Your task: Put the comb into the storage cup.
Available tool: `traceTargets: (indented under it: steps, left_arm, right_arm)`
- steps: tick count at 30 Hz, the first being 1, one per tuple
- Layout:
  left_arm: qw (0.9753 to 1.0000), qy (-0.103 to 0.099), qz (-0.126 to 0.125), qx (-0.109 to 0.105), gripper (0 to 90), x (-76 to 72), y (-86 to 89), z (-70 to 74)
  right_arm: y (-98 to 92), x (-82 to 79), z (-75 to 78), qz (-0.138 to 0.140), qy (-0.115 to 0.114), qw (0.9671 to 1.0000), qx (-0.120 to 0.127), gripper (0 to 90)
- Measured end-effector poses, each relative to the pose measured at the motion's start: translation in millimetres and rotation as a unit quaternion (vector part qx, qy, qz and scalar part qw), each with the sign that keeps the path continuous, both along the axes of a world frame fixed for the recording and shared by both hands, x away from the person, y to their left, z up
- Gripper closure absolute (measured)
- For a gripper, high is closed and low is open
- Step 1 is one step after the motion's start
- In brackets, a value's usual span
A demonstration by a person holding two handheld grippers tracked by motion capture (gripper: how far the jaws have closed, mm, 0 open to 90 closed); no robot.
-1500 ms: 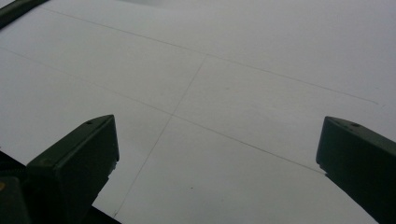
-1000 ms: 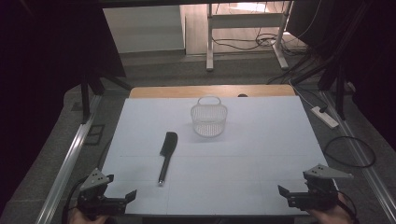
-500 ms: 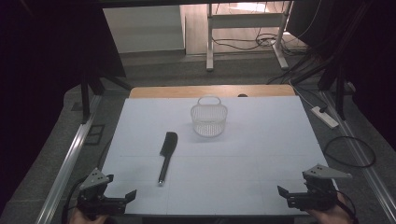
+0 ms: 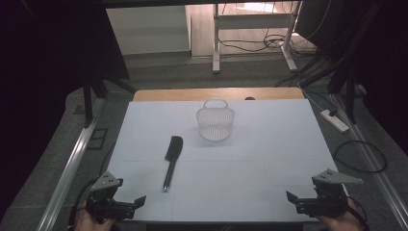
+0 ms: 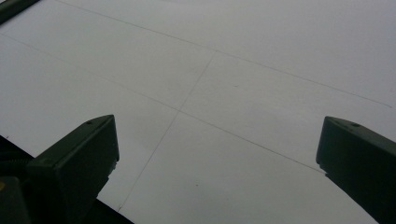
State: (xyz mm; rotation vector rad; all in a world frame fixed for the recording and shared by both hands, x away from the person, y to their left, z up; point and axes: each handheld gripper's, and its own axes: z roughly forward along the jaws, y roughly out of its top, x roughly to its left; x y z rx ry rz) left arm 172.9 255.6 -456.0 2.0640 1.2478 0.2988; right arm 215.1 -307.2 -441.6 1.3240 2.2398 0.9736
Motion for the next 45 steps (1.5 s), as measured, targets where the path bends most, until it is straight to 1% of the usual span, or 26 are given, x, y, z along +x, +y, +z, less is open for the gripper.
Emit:
traceTargets:
  steps: [3, 6, 9, 11, 13, 16, 17, 18, 22, 23, 29, 30, 31, 33, 34, 35, 36, 37, 38, 39, 41, 45]
  left_arm:
    - [1.0, 0.001, -0.003, -0.003, 0.0, 2.7, -0.5, 0.8]
    - [1.0, -0.001, -0.006, -0.001, 0.0, 5.2, -1.3, 1.3]
    - [0.9999, -0.008, -0.011, 0.002, 0.0, 7.9, -2.3, 1.7]
    - [0.9998, -0.014, -0.014, -0.001, 0.0, 10.0, -2.5, 2.2]
    - [0.9997, -0.016, -0.017, -0.005, 0.0, 12.6, -2.3, 3.0]
    - [0.9995, -0.008, -0.026, -0.018, 0.0, 18.1, -1.5, 3.2]
    - [0.9995, -0.008, -0.026, -0.018, 0.0, 18.1, -1.5, 3.2]
    - [0.9991, -0.002, -0.034, -0.024, 0.0, 22.3, -1.5, 2.5]
    - [0.9989, 0.005, -0.04, -0.023, 0.0, 27.5, -3.3, 0.9]
    - [0.9989, 0.01, -0.041, -0.019, 0.0, 30.5, -4.5, 0.2]
    - [0.999, 0.007, -0.04, -0.019, 0.0, 36.7, -7.8, 1.5]
    - [0.999, 0.004, -0.039, -0.021, 0.0, 39.7, -9.1, 2.5]
    - [0.999, 0.004, -0.039, -0.021, 0.0, 39.7, -9.1, 2.5]
    - [0.999, 0.004, -0.04, -0.021, 0.0, 45.2, -12.3, 2.9]
    - [0.999, 0.004, -0.04, -0.021, 0.0, 45.2, -12.3, 2.9]
    - [0.999, 0.006, -0.041, -0.016, 0.0, 49.1, -15.5, 3.0]
    - [0.999, 0.006, -0.041, -0.016, 0.0, 49.1, -15.5, 3.0]
    - [0.9991, 0.008, -0.042, -0.005, 0.0, 52.7, -19.4, 3.7]
    - [0.9991, 0.007, -0.041, 0.001, 0.0, 54.5, -21.7, 4.0]
    - [0.9991, 0.007, -0.041, 0.001, 0.0, 54.5, -21.7, 4.0]
    - [0.9987, 0.016, -0.048, 0.011, 0.0, 60.5, -27.2, 4.3]
    - [0.9979, 0.026, -0.057, 0.015, 0.0, 66.5, -31.1, 2.7]
  right_arm:
    - [0.0, 0.0, 0.0, 0.001, 0.0, 1.0, 0.0, 0.0]
    - [0.0, 0.0, 0.0, 0.001, 0.001, 1.0, 0.0, 0.0]
    - [0.0, 0.1, -0.1, 0.0, 0.001, 1.0, 0.0, 0.0]
    - [-0.2, -0.1, 0.1, 0.0, 0.0, 1.0, 0.0, 0.0]
    - [-0.4, 0.1, 0.0, -0.002, 0.0, 1.0, 0.002, 0.0]
    - [-0.7, 0.2, 0.0, -0.004, 0.001, 1.0, 0.002, 0.0]
    - [-0.7, 0.3, 0.0, -0.003, 0.001, 1.0, 0.002, 0.0]
    - [-0.7, 0.3, 0.0, -0.004, 0.001, 1.0, 0.002, 0.0]
    - [-0.9, 0.2, 0.0, -0.005, 0.001, 1.0, 0.004, 0.0]
    - [-0.9, 0.2, 0.0, -0.005, 0.001, 1.0, 0.004, 0.0]
    - [-0.9, 0.3, 0.0, -0.005, 0.001, 1.0, 0.004, 0.0]
    - [-0.9, 0.4, -0.1, -0.005, 0.001, 1.0, 0.003, 0.0]
    - [-0.7, 0.5, -0.2, -0.006, 0.002, 1.0, 0.003, 0.0]
    - [-0.7, 0.5, -0.2, -0.006, 0.002, 1.0, 0.002, 0.0]
    - [-0.7, 0.5, -0.2, -0.006, 0.002, 1.0, 0.002, 0.0]
    - [-0.9, 0.4, -0.2, -0.005, 0.002, 1.0, 0.003, 0.0]
    - [-0.8, 0.4, -0.2, -0.005, 0.002, 1.0, 0.003, 0.0]
    - [-0.8, 0.4, -0.2, -0.004, 0.002, 1.0, 0.003, 0.0]
    - [-0.8, 0.4, -0.3, -0.004, 0.002, 1.0, 0.002, 0.0]
    - [-0.8, 0.4, -0.3, -0.004, 0.002, 1.0, 0.002, 0.0]
    - [-1.0, 0.5, -0.3, -0.007, 0.002, 1.0, 0.002, 0.0]
    - [-1.3, 0.5, -0.2, -0.008, 0.002, 1.0, 0.003, 0.0]
